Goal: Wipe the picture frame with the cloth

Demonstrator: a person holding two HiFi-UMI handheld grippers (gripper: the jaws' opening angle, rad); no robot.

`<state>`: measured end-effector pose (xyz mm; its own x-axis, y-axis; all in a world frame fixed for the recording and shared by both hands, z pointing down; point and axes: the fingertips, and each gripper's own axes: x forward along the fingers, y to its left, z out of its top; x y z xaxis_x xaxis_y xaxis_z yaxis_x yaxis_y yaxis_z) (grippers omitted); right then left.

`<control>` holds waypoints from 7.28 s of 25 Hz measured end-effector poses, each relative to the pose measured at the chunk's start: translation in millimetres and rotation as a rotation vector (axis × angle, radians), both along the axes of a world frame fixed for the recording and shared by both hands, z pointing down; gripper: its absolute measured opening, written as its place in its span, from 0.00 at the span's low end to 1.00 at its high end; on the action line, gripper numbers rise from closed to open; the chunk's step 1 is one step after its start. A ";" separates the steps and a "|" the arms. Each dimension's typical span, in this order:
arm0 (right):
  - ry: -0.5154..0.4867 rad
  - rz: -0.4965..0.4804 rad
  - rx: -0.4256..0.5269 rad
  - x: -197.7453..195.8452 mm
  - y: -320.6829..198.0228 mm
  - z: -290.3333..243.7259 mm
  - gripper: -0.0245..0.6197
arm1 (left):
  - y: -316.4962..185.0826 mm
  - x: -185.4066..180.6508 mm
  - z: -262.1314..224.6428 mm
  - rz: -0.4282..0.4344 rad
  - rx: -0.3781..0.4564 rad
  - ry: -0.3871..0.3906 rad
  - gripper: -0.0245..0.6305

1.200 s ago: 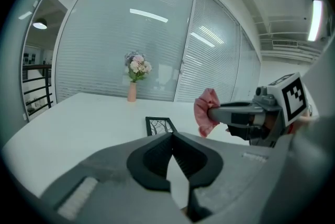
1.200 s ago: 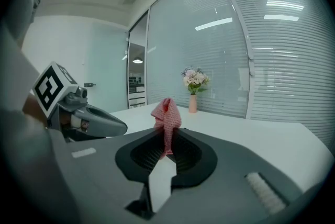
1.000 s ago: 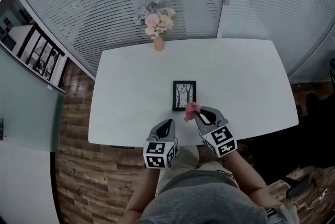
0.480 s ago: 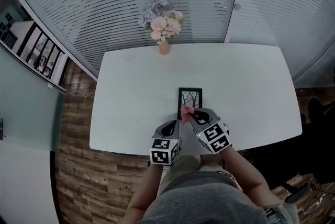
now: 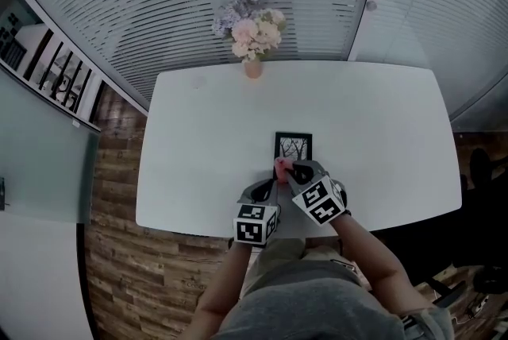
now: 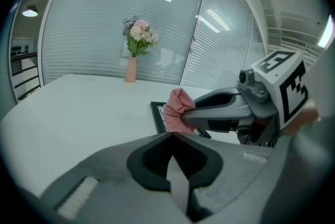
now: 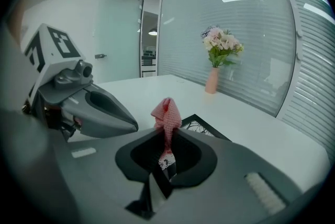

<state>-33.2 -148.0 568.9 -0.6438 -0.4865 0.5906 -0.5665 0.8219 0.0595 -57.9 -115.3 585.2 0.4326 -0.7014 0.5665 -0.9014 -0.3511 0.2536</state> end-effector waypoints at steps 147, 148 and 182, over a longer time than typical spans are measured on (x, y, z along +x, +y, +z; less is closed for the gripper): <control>0.185 0.028 -0.044 44.7 -52.5 33.3 0.10 | -9.3 3.3 22.7 -0.003 -0.074 -0.032 0.04; 0.187 0.029 -0.044 44.7 -55.1 33.6 0.10 | -9.4 3.4 23.1 -0.003 -0.074 -0.033 0.04; 0.142 0.106 -0.001 47.0 -65.4 13.9 0.10 | -9.4 1.9 22.7 0.021 -0.040 -0.063 0.04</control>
